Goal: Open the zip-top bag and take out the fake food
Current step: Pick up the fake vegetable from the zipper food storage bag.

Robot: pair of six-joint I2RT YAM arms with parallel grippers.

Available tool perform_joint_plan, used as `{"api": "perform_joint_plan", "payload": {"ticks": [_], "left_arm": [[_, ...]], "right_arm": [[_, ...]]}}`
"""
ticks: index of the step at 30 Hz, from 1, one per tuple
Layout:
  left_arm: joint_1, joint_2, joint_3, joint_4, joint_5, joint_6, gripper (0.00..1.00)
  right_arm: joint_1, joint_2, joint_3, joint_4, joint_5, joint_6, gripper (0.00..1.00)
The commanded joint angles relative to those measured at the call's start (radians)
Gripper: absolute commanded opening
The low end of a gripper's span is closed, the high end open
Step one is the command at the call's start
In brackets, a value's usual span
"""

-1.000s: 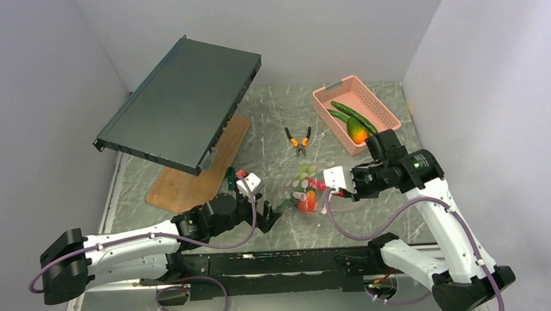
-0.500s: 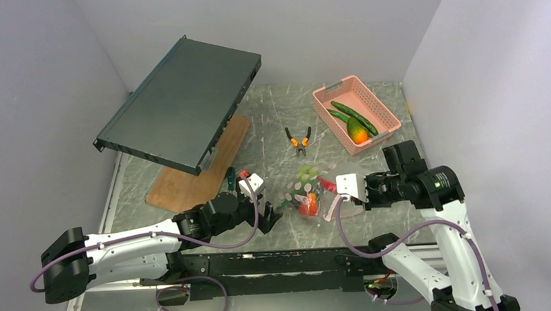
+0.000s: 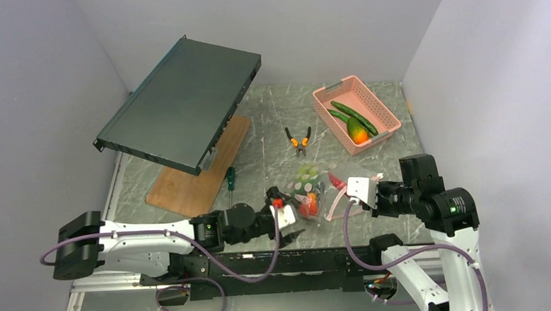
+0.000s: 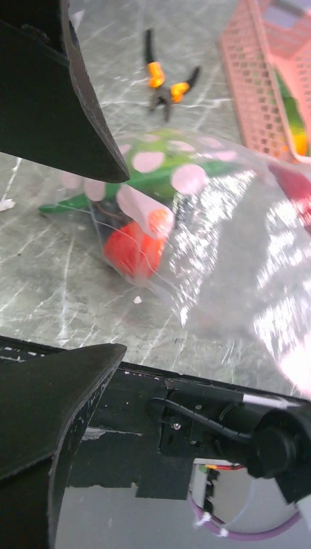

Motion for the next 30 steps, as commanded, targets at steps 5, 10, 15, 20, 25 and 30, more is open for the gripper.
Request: {"api": "perform_joint_plan", "payload": {"ticks": [5,10,15,20,25,30], "left_arm": [[-0.173,0.201,0.139,0.174,-0.248,0.352,1.0],[-0.202,0.309,0.209,0.247,-0.373,0.379,0.86],[-0.205,0.345,0.255,0.223,-0.339,0.351,0.63],[-0.204,0.351,0.274,0.17,-0.316,0.319,0.2],[-0.19,0.366,0.288,0.105,-0.397,0.276,0.0],[-0.097,0.337,0.282,0.005,-0.383,0.114,0.0]], "right_arm": [[-0.021,-0.043,-0.023,-0.003,-0.03,0.06,0.0],[-0.021,-0.045,-0.023,-0.003,-0.03,0.06,0.0],[-0.02,-0.05,-0.03,-0.003,-0.032,0.06,0.0],[-0.02,-0.051,-0.028,-0.003,-0.033,0.06,0.0],[-0.02,-0.049,-0.012,-0.002,-0.035,0.063,0.0],[-0.023,-0.047,0.008,-0.002,-0.042,0.067,0.0]]}}
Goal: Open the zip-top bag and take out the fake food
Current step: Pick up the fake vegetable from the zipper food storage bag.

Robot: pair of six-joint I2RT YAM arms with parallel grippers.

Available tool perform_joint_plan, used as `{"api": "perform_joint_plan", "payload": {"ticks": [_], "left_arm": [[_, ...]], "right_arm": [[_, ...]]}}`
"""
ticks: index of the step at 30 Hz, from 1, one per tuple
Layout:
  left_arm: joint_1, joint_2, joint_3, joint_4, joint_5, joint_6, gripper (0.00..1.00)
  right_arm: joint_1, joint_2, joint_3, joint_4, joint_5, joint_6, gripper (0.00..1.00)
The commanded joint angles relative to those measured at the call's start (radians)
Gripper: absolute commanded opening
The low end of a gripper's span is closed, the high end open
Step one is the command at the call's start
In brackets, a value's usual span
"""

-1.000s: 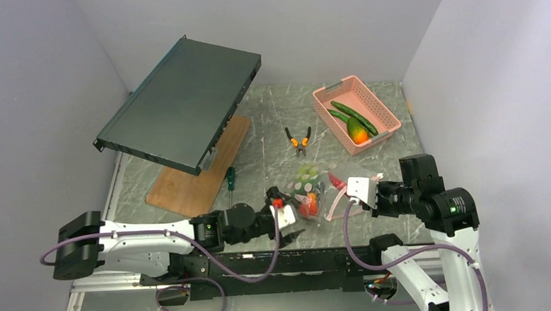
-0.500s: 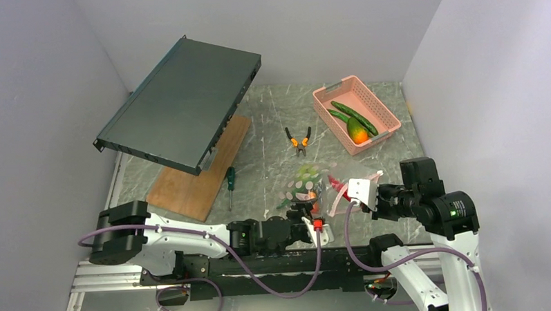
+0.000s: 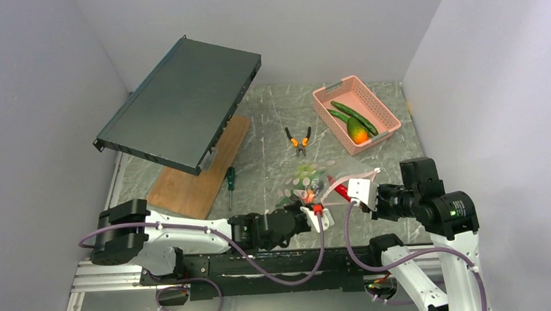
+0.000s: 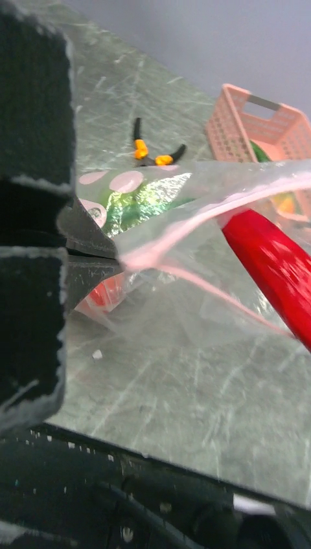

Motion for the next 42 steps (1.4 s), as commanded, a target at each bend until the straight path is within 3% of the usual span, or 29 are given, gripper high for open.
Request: {"api": "perform_joint_plan", "payload": {"ticks": [1,10,23,35,42], "left_arm": [[0.088,-0.028,0.017,-0.078,-0.017,-0.162,0.0],[0.205,-0.072,-0.003,-0.151,0.014,-0.28,0.0],[0.276,-0.058,0.038,-0.236,0.046,-0.338,0.0],[0.283,-0.062,0.024,-0.225,0.111,-0.355,0.0],[0.283,-0.102,-0.018,-0.188,0.152,-0.36,0.0]], "right_arm": [[-0.006,-0.007,0.039,0.006,-0.018,0.023,0.0],[-0.009,0.004,0.107,0.005,-0.082,0.032,0.0],[-0.018,0.01,0.183,0.003,-0.217,0.065,0.0],[-0.022,0.053,0.245,0.024,-0.196,0.085,0.0],[-0.022,0.081,0.183,0.184,-0.098,0.187,0.0]]}}
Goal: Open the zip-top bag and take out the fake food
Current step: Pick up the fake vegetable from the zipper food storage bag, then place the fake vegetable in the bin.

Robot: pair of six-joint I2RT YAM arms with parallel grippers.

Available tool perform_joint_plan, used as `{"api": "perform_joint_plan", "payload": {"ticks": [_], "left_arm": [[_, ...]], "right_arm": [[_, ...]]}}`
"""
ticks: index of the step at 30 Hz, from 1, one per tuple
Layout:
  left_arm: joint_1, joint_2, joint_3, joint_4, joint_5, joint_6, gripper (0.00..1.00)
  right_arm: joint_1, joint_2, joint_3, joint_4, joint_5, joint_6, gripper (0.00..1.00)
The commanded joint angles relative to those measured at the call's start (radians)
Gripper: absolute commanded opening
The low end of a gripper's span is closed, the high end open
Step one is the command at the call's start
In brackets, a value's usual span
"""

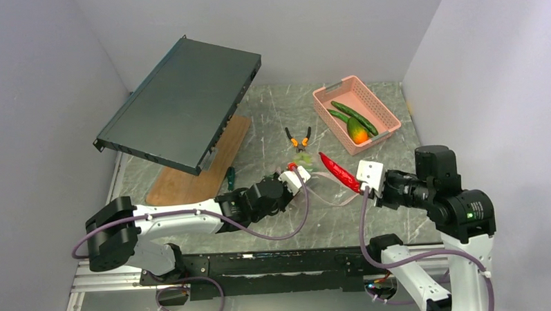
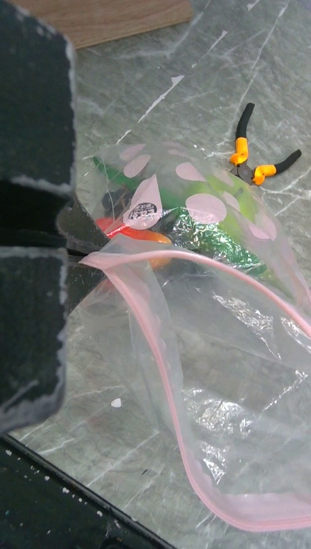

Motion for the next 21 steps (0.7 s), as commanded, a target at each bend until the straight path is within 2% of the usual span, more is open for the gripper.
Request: {"api": "perform_joint_plan", "payload": {"ticks": [1,7,12,21], "left_arm": [[0.004,-0.052,-0.021,0.051,0.044,-0.021,0.0],[0.004,-0.078,-0.052,0.068,0.075,-0.02,0.0],[0.004,-0.086,-0.064,0.082,0.104,-0.023,0.0],[0.004,-0.116,-0.096,0.096,0.123,-0.032,0.0]], "right_arm": [[-0.004,0.024,-0.047,0.174,0.07,0.099,0.0],[-0.016,0.072,-0.147,0.389,0.152,0.202,0.0],[-0.074,0.114,-0.238,0.616,0.203,0.273,0.0],[-0.301,0.302,-0.295,0.849,0.086,0.308,0.0]]}}
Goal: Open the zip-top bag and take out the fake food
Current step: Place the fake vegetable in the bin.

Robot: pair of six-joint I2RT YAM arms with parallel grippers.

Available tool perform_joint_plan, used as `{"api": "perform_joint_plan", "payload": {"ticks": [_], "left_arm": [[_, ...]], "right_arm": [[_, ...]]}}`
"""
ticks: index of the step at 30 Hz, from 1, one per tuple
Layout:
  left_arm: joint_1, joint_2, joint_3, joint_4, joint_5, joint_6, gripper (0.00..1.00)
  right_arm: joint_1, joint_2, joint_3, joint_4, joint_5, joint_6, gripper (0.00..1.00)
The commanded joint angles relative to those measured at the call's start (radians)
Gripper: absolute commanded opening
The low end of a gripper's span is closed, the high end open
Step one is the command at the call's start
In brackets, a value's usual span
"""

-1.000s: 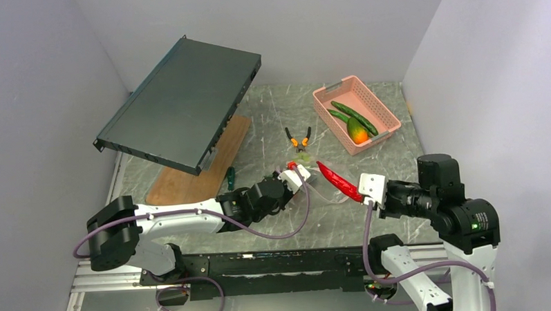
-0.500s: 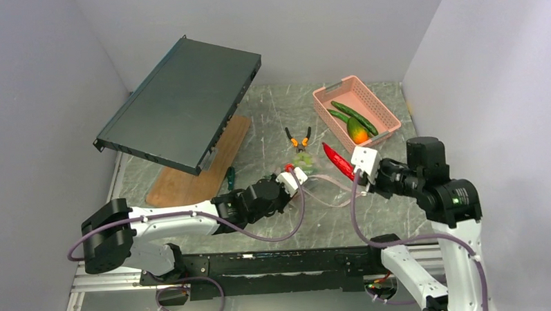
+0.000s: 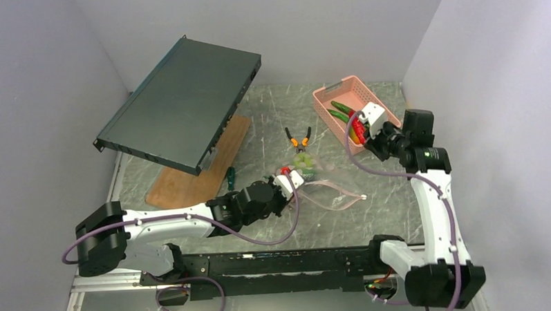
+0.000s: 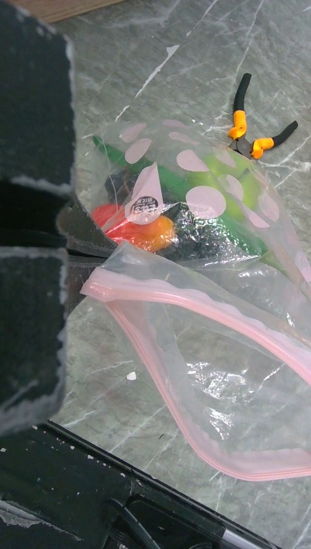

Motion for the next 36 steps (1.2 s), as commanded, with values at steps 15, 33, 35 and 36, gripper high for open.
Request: {"api": "perform_joint_plan", "payload": {"ticks": [15,33,35,36], "left_arm": [[0.002,-0.051,-0.041,0.057,0.05,-0.027,0.0],[0.003,-0.065,-0.073,0.069,0.055,-0.044,0.0],[0.002,-0.065,-0.073,0.069,0.056,-0.045,0.0],[0.003,-0.065,-0.073,0.069,0.056,-0.046,0.0]], "right_arm": [[-0.187,0.456,0.097,0.321,-0.153,0.054,0.0],[-0.185,0.708,0.251,0.323,-0.151,0.049,0.02],[-0.183,0.724,0.261,0.322,-0.146,0.049,0.04],[-0.181,0.732,0.266,0.321,-0.144,0.049,0.04]]}}
